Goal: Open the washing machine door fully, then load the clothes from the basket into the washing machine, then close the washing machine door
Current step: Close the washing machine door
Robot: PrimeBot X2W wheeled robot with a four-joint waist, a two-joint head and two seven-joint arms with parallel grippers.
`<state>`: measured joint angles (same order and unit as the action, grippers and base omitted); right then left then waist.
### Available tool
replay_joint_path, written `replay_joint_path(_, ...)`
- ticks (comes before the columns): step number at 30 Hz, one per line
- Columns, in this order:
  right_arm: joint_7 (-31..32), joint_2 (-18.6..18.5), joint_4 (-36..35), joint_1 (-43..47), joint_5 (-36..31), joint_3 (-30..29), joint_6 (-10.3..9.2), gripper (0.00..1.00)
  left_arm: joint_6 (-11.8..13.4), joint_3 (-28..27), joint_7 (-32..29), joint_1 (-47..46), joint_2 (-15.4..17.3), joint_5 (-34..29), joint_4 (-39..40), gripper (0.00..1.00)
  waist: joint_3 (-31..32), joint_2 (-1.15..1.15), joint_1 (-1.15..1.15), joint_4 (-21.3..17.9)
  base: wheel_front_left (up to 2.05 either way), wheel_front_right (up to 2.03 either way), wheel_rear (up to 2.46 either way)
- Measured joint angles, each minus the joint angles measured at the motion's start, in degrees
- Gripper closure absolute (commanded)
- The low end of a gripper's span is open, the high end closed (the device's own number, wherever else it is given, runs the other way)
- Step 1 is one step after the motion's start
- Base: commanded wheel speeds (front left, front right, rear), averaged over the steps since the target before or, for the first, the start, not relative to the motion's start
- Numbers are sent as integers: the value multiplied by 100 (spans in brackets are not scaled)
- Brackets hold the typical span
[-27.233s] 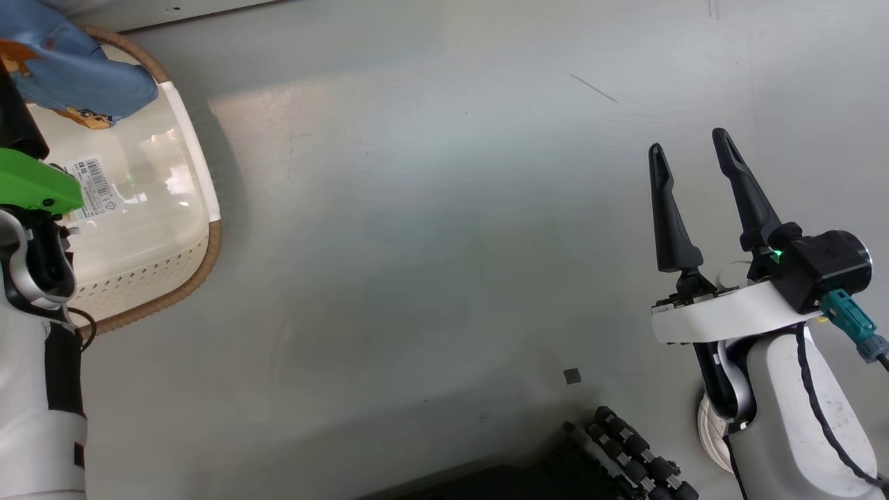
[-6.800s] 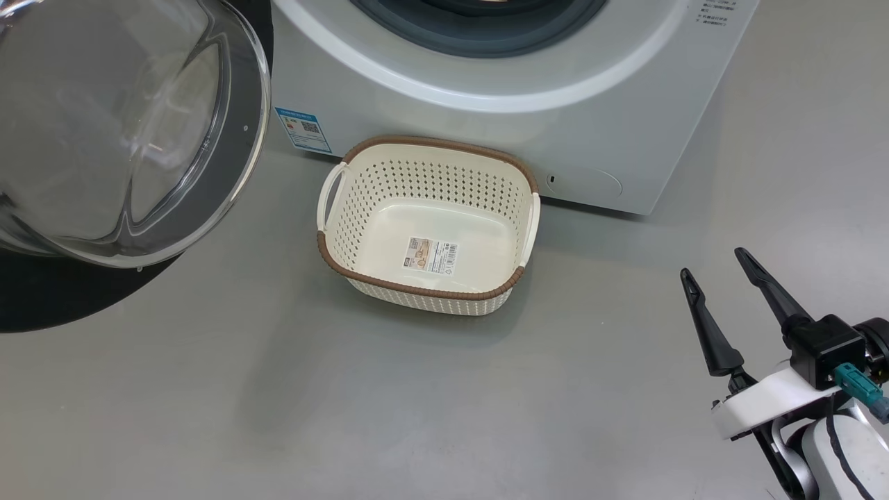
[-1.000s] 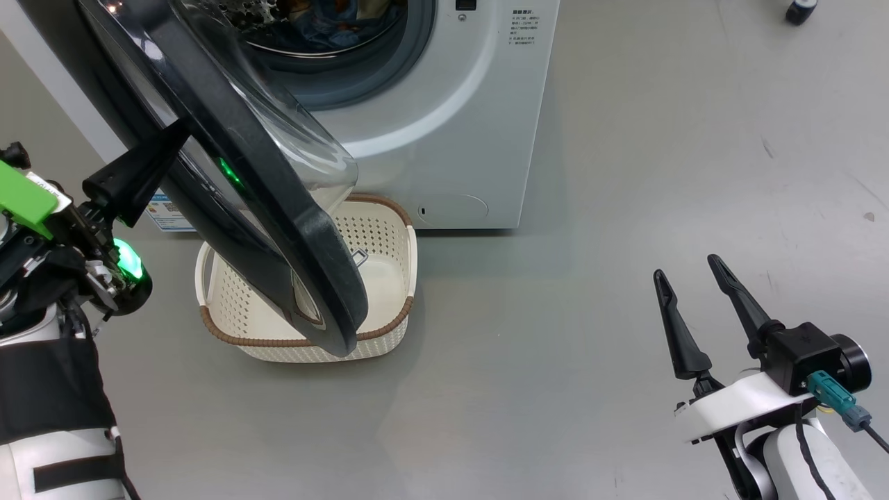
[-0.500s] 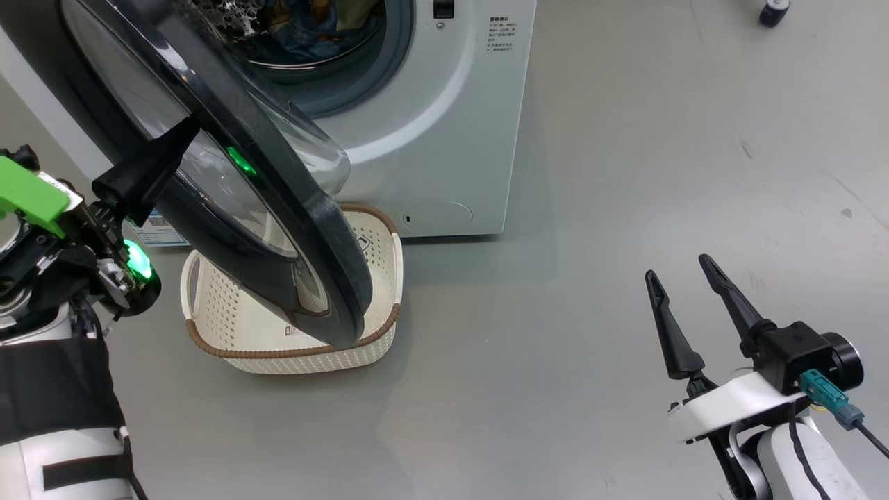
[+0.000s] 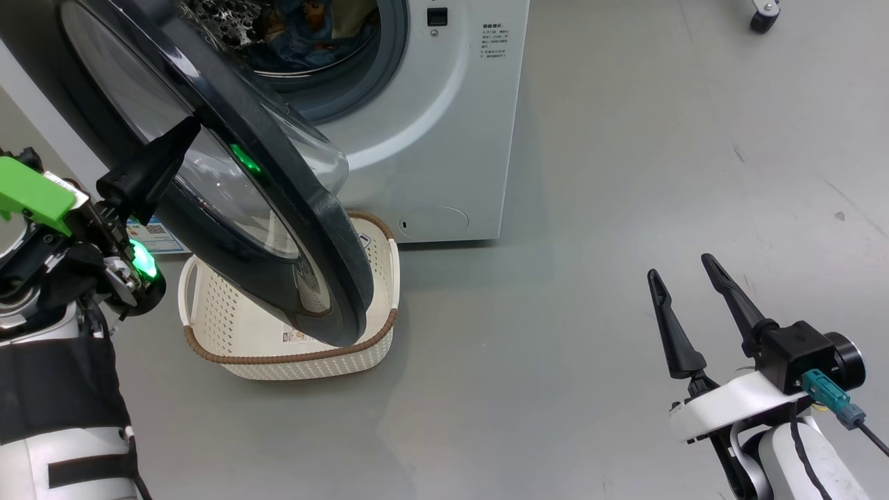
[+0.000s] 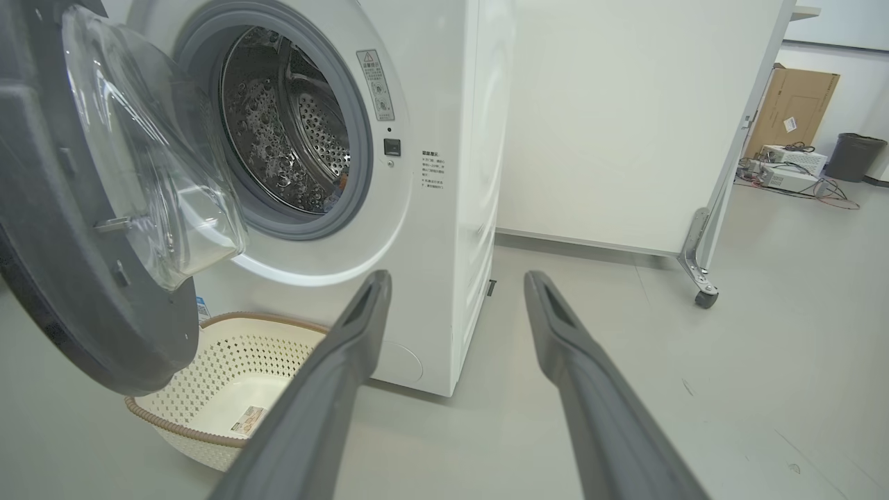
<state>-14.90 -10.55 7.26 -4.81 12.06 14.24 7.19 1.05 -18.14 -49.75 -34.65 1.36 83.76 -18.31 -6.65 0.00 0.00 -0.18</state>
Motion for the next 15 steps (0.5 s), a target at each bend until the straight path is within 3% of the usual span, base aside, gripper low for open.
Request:
replay_joint_path(9, 0, 5, 0, 2, 0, -2, 0, 0, -67, 37, 180, 5, -4, -12, -32, 100, 23, 0, 0, 12, 0, 0, 0)
replay_joint_path(15, 0, 8, -1, 35, 0, -96, 0, 0, -360, 237, 347, 224, 121, -646, 187, 100, 38, 0, 0, 47, 0, 0, 0)
